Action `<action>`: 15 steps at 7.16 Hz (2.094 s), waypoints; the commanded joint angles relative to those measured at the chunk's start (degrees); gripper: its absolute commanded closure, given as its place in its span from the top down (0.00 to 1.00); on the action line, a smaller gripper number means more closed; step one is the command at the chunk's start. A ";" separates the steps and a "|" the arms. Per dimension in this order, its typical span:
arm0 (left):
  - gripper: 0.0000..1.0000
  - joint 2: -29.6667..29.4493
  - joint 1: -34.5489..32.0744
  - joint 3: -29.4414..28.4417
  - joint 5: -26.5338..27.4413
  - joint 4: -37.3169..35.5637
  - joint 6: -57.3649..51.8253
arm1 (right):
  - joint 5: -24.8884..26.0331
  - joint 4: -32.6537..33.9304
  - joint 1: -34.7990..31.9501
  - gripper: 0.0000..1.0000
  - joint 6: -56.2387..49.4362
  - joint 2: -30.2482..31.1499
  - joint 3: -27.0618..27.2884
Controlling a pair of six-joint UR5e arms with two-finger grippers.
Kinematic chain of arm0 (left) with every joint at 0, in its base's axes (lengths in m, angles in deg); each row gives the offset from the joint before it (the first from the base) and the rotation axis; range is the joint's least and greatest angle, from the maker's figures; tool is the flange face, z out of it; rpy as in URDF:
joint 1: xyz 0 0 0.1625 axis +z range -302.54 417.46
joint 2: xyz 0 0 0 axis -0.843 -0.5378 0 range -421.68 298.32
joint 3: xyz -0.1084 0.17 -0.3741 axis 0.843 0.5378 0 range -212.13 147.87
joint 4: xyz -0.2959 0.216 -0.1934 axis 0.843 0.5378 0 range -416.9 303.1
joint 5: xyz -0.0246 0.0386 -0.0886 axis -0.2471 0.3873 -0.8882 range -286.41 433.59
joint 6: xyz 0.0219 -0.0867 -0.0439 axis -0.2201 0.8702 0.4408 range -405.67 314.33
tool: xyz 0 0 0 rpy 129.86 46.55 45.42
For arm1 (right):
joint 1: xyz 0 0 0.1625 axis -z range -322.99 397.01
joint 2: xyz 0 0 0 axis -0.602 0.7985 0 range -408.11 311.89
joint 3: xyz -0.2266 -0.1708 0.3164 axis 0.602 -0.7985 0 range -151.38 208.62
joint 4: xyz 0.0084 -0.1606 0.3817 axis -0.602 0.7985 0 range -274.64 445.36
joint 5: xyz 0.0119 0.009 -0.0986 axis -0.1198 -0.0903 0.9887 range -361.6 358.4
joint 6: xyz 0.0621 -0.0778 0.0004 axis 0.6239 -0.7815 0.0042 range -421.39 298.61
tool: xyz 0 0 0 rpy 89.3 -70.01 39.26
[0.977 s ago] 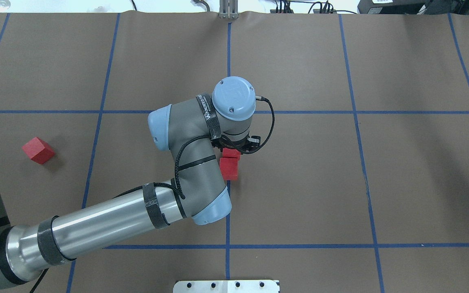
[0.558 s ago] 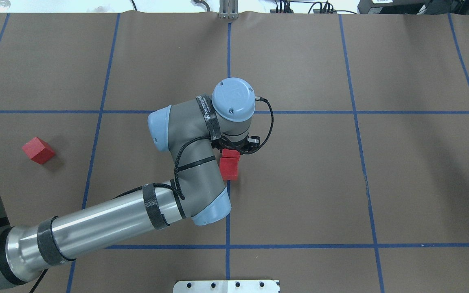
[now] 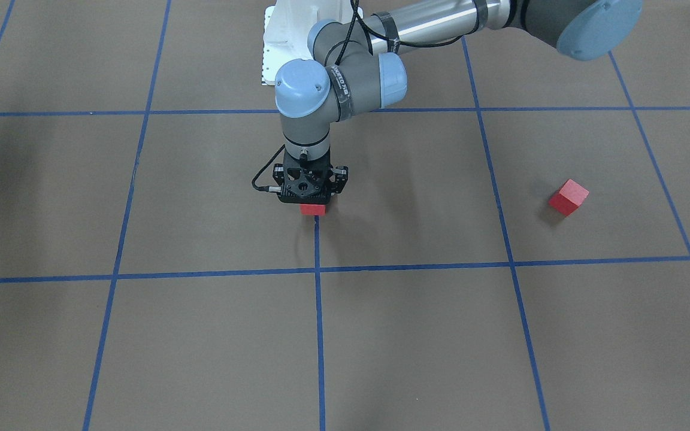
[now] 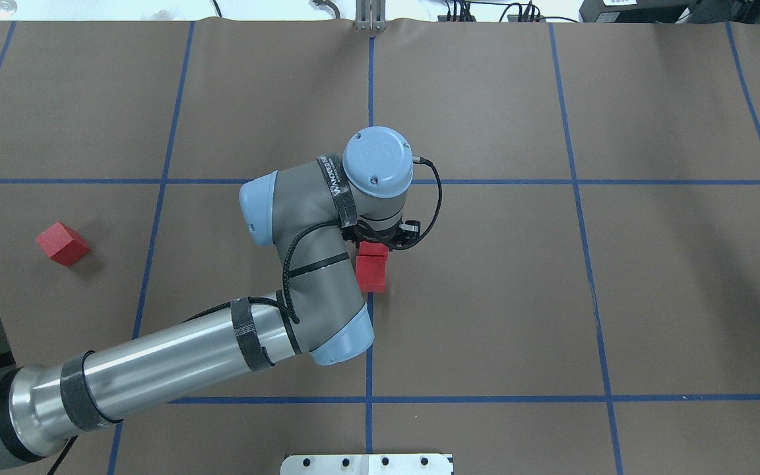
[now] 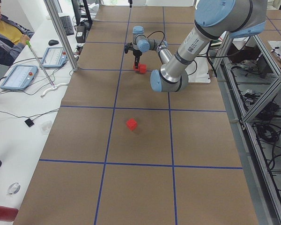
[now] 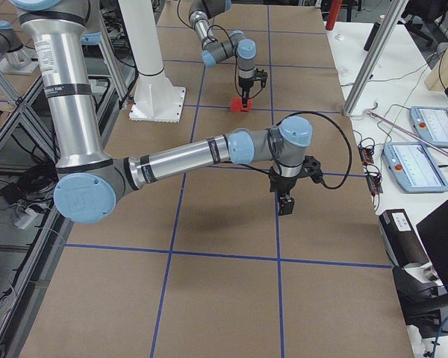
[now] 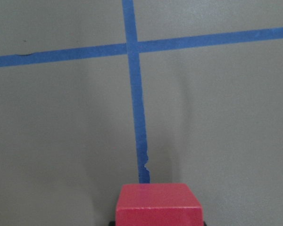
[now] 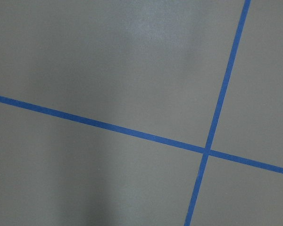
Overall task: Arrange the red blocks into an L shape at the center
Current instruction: 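Lower the cube beside the first cube, farther from the robot, and release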
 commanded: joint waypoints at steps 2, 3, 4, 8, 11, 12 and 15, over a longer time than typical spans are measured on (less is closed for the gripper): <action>0.10 0.00 0.06 -0.20 0.00 0.15 -0.08 | 0.01 0.00 0.00 1.00 0.00 0.00 0.00; 0.11 0.00 0.06 -0.81 0.00 0.16 -0.08 | 0.01 0.00 0.00 1.00 0.00 0.00 -0.09; 0.14 0.00 0.15 -0.90 0.00 0.24 -0.08 | 0.01 0.09 0.00 1.00 0.00 0.00 0.00; 0.26 0.00 0.23 -0.90 0.00 0.24 0.01 | 0.01 0.00 0.00 1.00 0.00 0.00 0.00; 0.37 0.00 0.23 -0.90 0.00 0.24 0.01 | 0.01 0.09 0.00 1.00 0.00 0.00 0.00; 0.42 0.00 0.23 -0.90 0.00 0.24 0.01 | 0.01 0.00 0.00 1.00 0.00 0.09 0.00; 0.51 0.09 0.23 -0.90 0.00 0.24 0.01 | 0.01 0.00 0.00 1.00 0.00 0.09 0.00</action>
